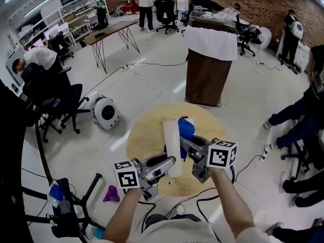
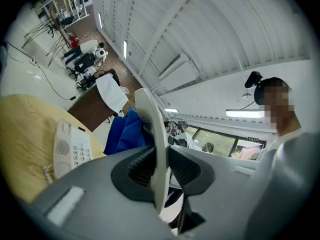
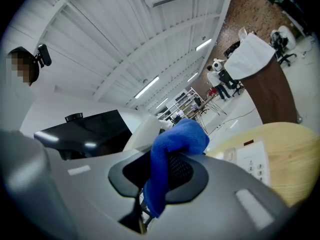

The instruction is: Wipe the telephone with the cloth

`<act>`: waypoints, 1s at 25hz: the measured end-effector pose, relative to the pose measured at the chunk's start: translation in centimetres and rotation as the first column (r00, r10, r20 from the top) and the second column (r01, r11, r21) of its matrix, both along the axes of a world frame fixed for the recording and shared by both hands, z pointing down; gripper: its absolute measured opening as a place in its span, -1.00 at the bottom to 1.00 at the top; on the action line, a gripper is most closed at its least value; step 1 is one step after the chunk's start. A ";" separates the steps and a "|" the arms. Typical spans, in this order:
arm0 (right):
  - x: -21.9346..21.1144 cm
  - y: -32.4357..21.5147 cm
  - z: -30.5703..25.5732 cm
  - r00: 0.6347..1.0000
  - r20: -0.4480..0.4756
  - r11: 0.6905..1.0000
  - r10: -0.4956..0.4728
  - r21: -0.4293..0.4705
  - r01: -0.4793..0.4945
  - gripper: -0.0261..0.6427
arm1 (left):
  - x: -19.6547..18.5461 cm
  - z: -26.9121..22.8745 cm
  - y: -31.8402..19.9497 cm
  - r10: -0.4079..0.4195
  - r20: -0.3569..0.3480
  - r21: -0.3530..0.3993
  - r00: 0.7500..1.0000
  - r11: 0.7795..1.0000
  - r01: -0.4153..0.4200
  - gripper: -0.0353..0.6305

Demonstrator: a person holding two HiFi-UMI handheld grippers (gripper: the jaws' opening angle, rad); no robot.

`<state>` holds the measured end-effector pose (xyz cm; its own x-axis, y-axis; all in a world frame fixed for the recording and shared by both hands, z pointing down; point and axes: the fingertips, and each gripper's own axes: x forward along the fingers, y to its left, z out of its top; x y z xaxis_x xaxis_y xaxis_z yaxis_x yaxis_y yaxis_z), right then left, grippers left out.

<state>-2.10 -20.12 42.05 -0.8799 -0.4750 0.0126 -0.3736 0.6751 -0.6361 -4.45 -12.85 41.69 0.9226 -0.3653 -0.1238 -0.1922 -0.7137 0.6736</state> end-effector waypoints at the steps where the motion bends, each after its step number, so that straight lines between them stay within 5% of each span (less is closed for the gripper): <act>1: 0.1 -0.2 0.0 1.000 0.004 1.000 0.004 -0.003 -0.004 -0.73 | 0.0 0.1 0.2 0.002 -0.001 -0.001 1.000 1.000 -0.002 -0.65; 25: 1.8 -5.4 -2.7 0.991 0.027 0.991 0.131 0.025 -0.132 -0.73 | 1.1 3.2 3.0 0.071 -0.012 -0.046 0.997 0.996 -0.072 -0.65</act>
